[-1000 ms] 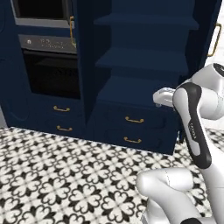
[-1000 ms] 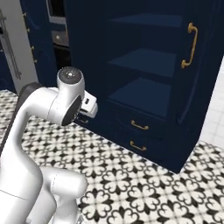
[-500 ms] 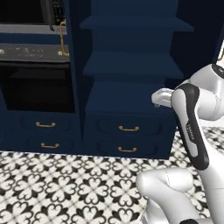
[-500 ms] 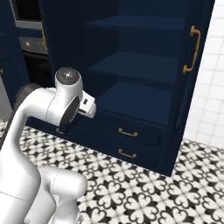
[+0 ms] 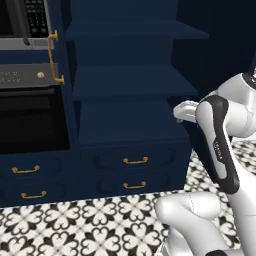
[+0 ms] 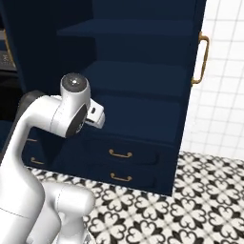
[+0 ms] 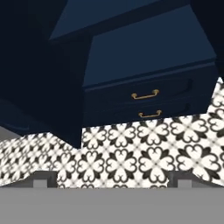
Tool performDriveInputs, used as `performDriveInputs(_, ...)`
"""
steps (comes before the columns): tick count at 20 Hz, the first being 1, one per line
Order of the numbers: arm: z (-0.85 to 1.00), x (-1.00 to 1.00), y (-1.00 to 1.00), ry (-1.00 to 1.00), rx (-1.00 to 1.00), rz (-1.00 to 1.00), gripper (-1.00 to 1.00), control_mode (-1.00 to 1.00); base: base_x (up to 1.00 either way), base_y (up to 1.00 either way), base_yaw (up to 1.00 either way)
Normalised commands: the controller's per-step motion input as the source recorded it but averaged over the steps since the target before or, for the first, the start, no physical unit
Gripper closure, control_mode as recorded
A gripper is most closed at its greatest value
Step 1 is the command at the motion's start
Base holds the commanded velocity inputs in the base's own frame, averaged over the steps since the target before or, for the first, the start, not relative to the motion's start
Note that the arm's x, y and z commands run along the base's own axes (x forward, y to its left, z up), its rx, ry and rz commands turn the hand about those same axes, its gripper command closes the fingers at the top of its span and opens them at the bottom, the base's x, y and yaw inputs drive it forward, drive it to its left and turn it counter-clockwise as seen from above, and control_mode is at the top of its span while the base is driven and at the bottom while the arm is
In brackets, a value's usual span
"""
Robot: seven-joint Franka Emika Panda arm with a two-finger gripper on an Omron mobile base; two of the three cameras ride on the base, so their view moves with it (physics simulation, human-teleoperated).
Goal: Pick the kettle from the counter and place it on the tray. Then pick the mug from the cabinet and place it on the tray. Then close the cabinet doors.
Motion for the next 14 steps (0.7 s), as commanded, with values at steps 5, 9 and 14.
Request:
performDriveInputs(5, 0.00, 0.00, 0.00, 0.00, 0.00, 0.00, -1.00, 1.00, 0.57, 0.13, -0.20)
performDriveInputs(9, 0.00, 0.00, 0.00, 0.00, 0.00, 0.00, -1.00, 1.00, 0.40, 0.00, -0.02)
performDriveInputs(14, 0.00, 0.00, 0.00, 0.00, 0.00, 0.00, -1.00, 1.00, 0.57, 0.14, -0.02)
